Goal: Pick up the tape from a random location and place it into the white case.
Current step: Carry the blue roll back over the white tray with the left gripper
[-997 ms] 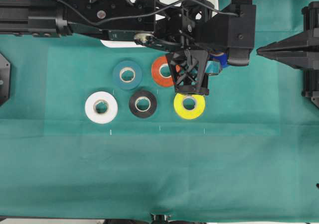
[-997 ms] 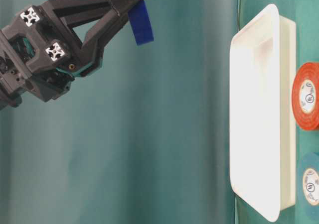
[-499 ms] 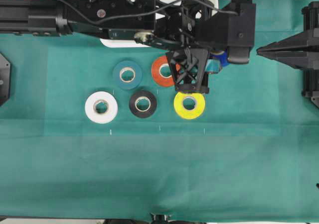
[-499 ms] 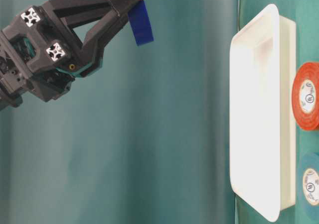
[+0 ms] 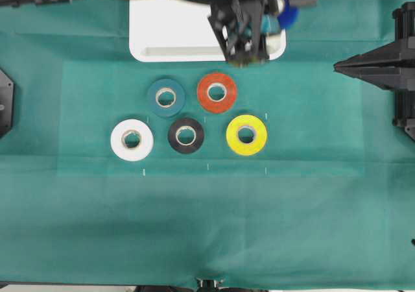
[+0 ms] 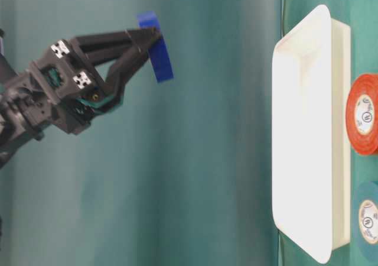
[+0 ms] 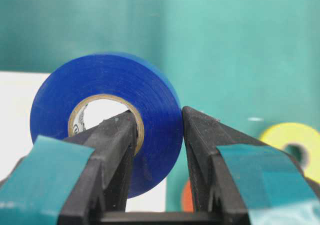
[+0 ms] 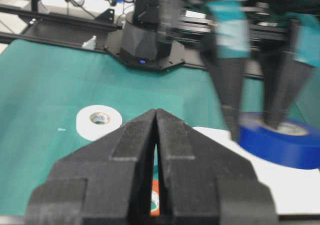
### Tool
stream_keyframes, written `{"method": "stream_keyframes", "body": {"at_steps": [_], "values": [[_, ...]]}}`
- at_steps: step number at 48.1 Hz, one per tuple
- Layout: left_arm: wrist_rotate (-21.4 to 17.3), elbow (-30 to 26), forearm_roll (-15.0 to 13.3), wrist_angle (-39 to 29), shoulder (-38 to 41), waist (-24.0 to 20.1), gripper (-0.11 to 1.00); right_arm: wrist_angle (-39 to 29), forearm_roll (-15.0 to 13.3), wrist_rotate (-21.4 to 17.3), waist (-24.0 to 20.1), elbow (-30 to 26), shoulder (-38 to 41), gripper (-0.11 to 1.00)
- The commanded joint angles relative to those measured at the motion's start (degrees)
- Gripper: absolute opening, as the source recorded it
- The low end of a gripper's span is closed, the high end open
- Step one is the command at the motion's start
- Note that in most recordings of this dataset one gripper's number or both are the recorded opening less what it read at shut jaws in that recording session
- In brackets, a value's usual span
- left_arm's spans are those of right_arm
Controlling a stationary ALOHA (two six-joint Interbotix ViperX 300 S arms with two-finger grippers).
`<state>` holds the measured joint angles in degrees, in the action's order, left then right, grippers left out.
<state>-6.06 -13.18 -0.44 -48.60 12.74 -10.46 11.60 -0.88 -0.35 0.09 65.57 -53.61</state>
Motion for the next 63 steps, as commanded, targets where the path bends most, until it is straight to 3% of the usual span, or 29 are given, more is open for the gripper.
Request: {"method": "stream_keyframes", "body": {"at_steps": [1,35,63], "values": [[-0.1,0.0,0.2,0.6,-2.9,-1.2,0.26,0.5,-0.1,0.0,-0.1,-1.1,0.4,0.00],[0.0,1.8,0.2,0.7,-4.0,-3.8,0.26,0.3,-0.1,0.0,-0.2,-1.1,0.4,0.00],[0.6,16.8,0.2,2.2,-13.7,-6.2,0.26,0.3,-0.1,0.2,-0.2,-1.1,0.4,0.00]]}}
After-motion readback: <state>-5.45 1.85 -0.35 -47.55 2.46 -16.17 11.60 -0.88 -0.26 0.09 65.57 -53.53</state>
